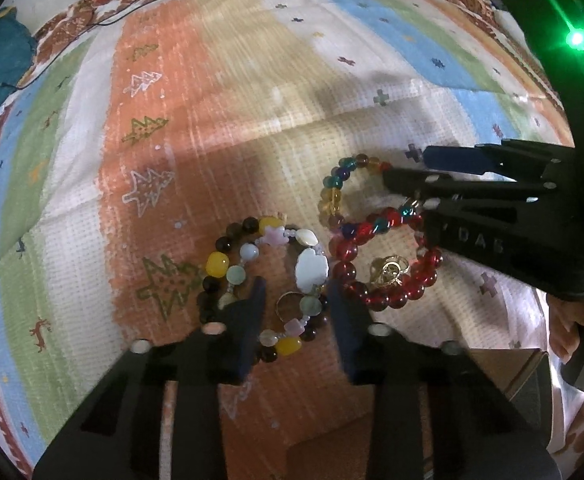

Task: Organize jewelry
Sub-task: 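Grasp pink-white crystal bracelet with left gripper while right gripper grasps multicolour bead bracelet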

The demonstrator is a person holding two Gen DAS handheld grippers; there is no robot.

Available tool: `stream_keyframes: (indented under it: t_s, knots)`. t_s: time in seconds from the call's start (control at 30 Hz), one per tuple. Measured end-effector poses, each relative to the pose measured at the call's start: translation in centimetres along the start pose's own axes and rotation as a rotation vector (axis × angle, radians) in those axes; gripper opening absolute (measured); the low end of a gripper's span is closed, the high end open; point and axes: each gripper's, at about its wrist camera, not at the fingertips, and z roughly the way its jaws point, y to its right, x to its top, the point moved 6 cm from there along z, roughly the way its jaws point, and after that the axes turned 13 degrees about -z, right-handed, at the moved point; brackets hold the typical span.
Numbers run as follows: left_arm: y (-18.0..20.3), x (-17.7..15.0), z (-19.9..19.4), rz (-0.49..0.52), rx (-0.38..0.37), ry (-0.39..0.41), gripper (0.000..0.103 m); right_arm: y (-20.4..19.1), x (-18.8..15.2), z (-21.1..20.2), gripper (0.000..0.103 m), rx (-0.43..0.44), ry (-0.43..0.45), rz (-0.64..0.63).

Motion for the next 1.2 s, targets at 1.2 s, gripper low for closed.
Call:
stream_keyframes:
  t_s: [1.2]
  knots:
    - [-1.1,0.4,-9.2,-0.102,0.088,0.225,0.011,-1.4,-0.1,-10.0,0.010,-0.001,0.268,-0.035]
